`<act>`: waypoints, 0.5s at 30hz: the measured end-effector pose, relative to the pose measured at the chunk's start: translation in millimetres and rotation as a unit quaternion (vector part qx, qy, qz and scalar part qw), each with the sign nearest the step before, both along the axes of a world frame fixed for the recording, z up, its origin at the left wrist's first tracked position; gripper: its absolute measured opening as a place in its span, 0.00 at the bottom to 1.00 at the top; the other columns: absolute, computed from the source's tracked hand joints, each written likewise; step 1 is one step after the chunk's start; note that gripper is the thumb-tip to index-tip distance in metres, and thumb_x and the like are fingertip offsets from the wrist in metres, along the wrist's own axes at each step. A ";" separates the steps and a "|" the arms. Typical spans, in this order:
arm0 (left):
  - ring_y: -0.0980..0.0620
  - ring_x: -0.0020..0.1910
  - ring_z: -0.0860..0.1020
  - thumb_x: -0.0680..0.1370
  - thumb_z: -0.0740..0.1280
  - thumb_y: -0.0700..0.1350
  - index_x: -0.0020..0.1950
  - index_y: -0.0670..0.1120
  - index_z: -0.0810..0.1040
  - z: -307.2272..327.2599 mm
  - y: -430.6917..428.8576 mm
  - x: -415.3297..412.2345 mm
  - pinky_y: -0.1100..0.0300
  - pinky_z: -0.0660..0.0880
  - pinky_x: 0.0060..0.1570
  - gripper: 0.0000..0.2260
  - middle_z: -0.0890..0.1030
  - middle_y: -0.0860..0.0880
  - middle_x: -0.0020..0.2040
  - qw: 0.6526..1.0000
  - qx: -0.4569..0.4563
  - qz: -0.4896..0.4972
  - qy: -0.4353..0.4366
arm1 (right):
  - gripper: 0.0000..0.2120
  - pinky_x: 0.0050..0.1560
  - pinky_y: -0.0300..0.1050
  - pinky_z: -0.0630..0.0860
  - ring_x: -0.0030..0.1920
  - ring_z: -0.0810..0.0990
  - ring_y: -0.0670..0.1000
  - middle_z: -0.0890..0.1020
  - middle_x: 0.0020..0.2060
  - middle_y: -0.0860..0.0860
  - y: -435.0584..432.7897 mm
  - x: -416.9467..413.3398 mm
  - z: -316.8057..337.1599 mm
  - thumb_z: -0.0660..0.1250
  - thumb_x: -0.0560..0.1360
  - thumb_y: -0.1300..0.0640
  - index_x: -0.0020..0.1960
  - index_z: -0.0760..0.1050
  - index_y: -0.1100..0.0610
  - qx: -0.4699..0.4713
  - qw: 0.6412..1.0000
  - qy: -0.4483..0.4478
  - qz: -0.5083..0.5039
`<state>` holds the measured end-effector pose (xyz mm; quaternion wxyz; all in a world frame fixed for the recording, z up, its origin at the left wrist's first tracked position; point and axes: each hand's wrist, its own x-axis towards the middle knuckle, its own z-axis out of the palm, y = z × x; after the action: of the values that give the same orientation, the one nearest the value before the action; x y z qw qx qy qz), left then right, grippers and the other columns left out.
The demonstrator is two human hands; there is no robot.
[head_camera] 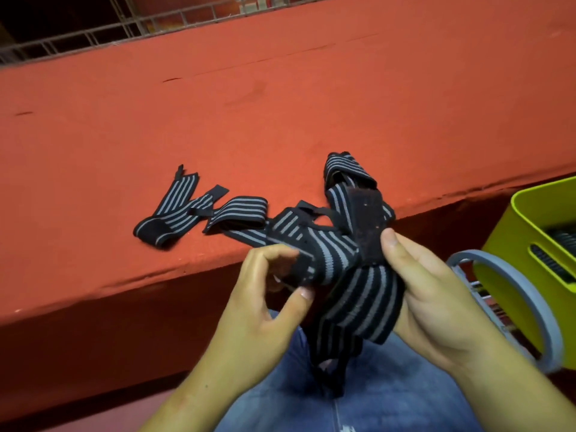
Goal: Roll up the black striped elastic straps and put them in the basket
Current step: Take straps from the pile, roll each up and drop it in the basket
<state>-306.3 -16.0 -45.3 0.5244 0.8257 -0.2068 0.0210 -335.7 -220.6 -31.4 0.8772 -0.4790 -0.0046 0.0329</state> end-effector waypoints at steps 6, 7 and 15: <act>0.57 0.63 0.81 0.81 0.64 0.54 0.63 0.50 0.82 18.8 9.0 -39.9 0.63 0.75 0.61 0.15 0.85 0.56 0.61 0.993 -0.052 -0.084 0.071 | 0.21 0.71 0.56 0.76 0.70 0.80 0.60 0.82 0.67 0.60 16.5 -32.8 -14.2 0.59 0.83 0.49 0.71 0.78 0.57 -0.048 0.997 -0.026 0.062; 0.58 0.59 0.83 0.81 0.66 0.54 0.60 0.51 0.84 22.0 10.6 -46.3 0.64 0.77 0.57 0.13 0.86 0.56 0.57 0.992 -0.065 -0.071 0.079 | 0.21 0.71 0.58 0.76 0.69 0.80 0.60 0.82 0.68 0.60 18.9 -40.6 -15.3 0.59 0.84 0.48 0.72 0.78 0.55 -0.065 0.994 -0.034 0.075; 0.57 0.37 0.80 0.80 0.69 0.37 0.47 0.46 0.85 29.7 25.5 -68.0 0.66 0.77 0.36 0.07 0.85 0.41 0.42 0.991 -0.100 0.040 0.076 | 0.17 0.68 0.67 0.76 0.60 0.85 0.63 0.86 0.61 0.60 17.1 -66.0 -20.4 0.67 0.80 0.40 0.63 0.83 0.47 -0.130 0.990 -0.013 0.049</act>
<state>-374.3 9.5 -15.6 0.6169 0.7761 -0.1305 -0.0004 -401.7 -203.5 -51.8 0.8047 -0.5885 -0.0348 0.0700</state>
